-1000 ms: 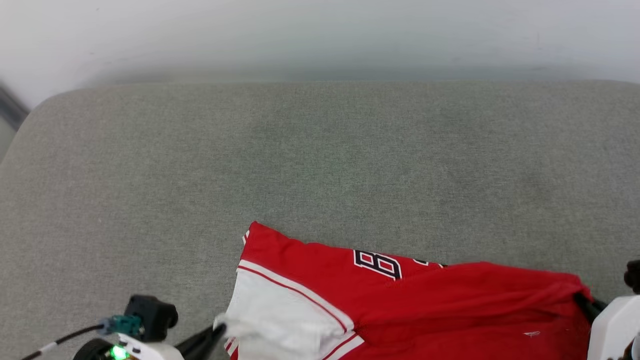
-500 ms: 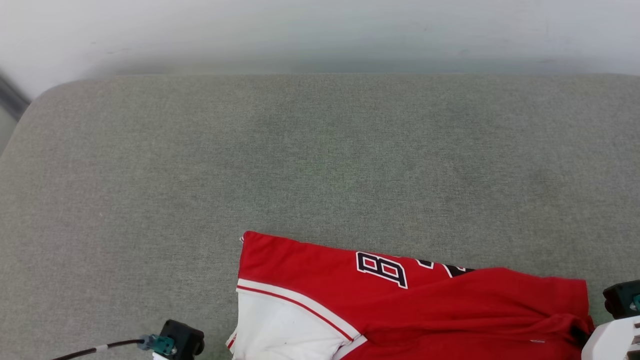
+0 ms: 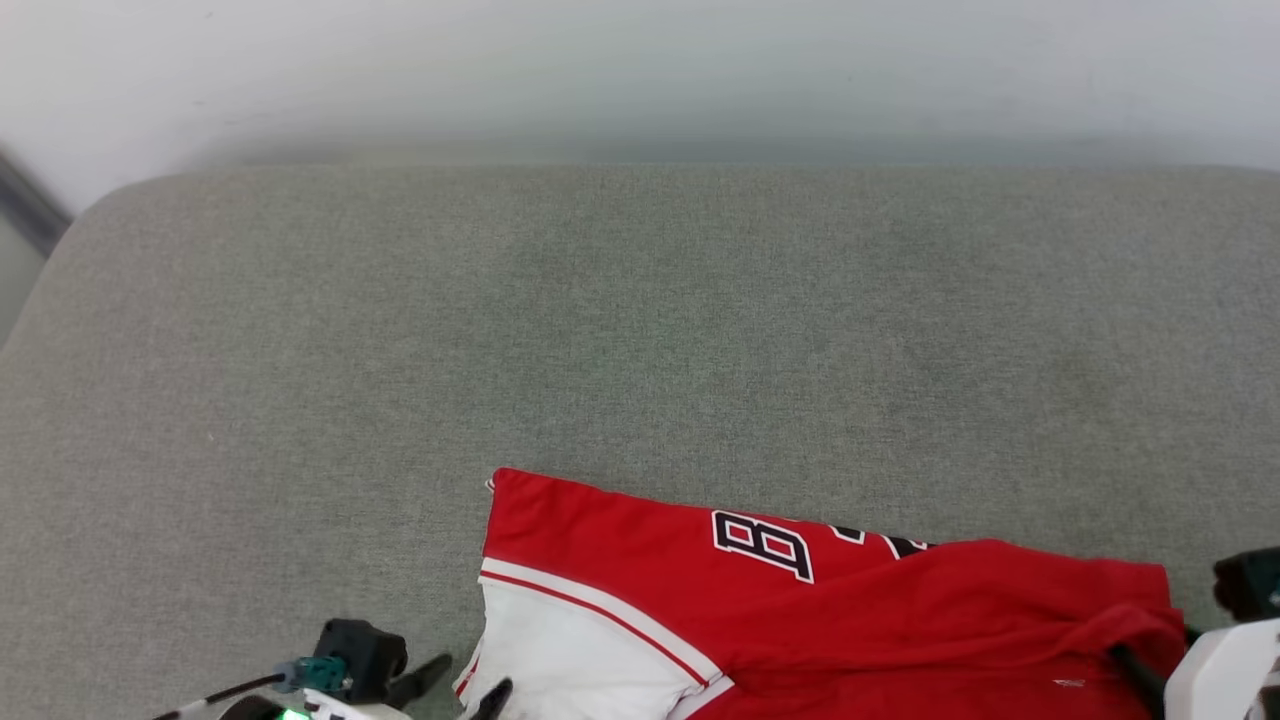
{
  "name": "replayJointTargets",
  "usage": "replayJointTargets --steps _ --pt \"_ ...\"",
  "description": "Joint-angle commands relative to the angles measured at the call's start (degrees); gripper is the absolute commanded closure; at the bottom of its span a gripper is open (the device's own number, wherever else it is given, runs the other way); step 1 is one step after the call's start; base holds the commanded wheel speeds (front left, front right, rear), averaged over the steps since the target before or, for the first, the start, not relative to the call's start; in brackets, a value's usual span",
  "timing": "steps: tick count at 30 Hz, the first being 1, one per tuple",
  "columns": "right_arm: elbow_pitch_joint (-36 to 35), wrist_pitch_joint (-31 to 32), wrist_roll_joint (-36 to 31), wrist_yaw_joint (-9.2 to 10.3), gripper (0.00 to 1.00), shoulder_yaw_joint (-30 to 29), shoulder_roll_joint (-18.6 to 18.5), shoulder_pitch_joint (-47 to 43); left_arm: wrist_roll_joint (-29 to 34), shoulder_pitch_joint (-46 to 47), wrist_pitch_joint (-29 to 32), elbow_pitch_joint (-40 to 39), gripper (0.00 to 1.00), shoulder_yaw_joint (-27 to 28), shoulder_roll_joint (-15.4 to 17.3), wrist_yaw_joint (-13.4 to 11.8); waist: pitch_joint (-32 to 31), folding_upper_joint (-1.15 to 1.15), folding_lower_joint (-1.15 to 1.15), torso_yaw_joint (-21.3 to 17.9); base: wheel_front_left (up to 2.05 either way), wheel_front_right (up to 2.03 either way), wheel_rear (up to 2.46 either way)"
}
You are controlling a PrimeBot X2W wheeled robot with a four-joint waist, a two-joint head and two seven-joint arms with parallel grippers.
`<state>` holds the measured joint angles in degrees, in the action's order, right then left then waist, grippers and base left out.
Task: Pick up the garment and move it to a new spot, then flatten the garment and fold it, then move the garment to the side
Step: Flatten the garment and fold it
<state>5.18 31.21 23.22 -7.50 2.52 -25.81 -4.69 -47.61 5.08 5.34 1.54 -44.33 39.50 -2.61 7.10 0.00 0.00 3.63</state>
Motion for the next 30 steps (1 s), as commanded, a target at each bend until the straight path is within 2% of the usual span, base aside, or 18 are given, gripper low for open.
replayJointTargets --steps 1,3,5,10,14,17,20,21,23,26,30 --pt "-1.8 0.7 0.8 0.03 0.00 -1.2 -0.3 0.8 0.5 0.3 -2.3 -0.8 0.00 1.1 -0.3 -0.8 -0.5 0.00 0.00 -0.1 0.00 0.00 0.00" --pt "-4.0 1.7 1.3 0.03 0.00 -2.6 0.2 0.8 3.2 0.9 -5.4 -1.0 0.00 2.4 0.6 -3.6 -0.9 0.00 0.00 -0.2 0.00 0.00 0.00" --pt "-6.0 2.8 2.2 0.03 0.00 -3.9 1.0 0.9 4.6 0.8 -8.2 -2.0 0.00 3.6 0.1 -6.0 -1.2 0.00 0.00 -0.4 0.00 0.00 0.00" --pt "-10.0 4.5 1.9 0.03 0.00 -6.5 2.5 -0.1 5.7 -0.1 -16.3 -3.7 0.00 7.6 -1.2 -9.0 -2.0 0.00 0.00 -0.3 0.00 0.00 0.00" --pt "-11.2 5.6 0.4 0.03 0.00 -8.8 5.0 -1.5 5.8 -1.9 -20.0 -4.9 0.00 11.9 -4.5 -11.4 -2.5 0.00 0.00 -0.3 0.00 0.00 0.00" --pt "-10.4 6.0 -0.7 0.03 0.00 -10.5 6.9 -2.6 10.4 -3.1 -20.6 -7.5 0.00 16.7 -7.7 -12.6 -2.6 0.00 0.00 -0.2 0.00 0.00 0.00" --pt "-9.0 5.6 -1.9 0.03 0.00 -12.9 9.3 -3.3 17.2 -6.1 -20.6 -10.3 0.00 22.1 -11.6 -13.0 -2.2 0.00 0.00 -0.1 0.00 0.00 0.00" --pt "-9.0 5.6 -1.9 0.03 0.00 -12.9 9.3 -3.3 17.2 -6.1 -20.6 -10.3 0.00 22.1 -11.6 -13.0 -2.2 0.00 0.00 -0.1 0.00 0.00 0.00" --pt "-7.8 5.2 -2.5 0.03 0.00 -14.7 10.8 -3.5 22.0 -7.2 -20.6 -12.1 0.00 25.4 -13.6 -12.6 -1.7 0.00 0.00 -0.1 0.00 0.00 0.00" --pt "-6.0 3.8 -3.0 0.02 0.00 -17.3 13.5 -3.6 28.0 -9.4 -20.6 -14.0 0.00 29.2 -16.1 -11.5 -1.0 0.00 0.00 0.3 0.00 0.00 0.00" --pt "-3.4 2.3 -3.1 0.03 0.00 -18.9 15.8 -3.4 31.7 -10.9 -20.6 -15.2 0.00 34.3 -19.4 -9.1 0.1 0.00 0.00 0.8 0.00 0.00 0.00"
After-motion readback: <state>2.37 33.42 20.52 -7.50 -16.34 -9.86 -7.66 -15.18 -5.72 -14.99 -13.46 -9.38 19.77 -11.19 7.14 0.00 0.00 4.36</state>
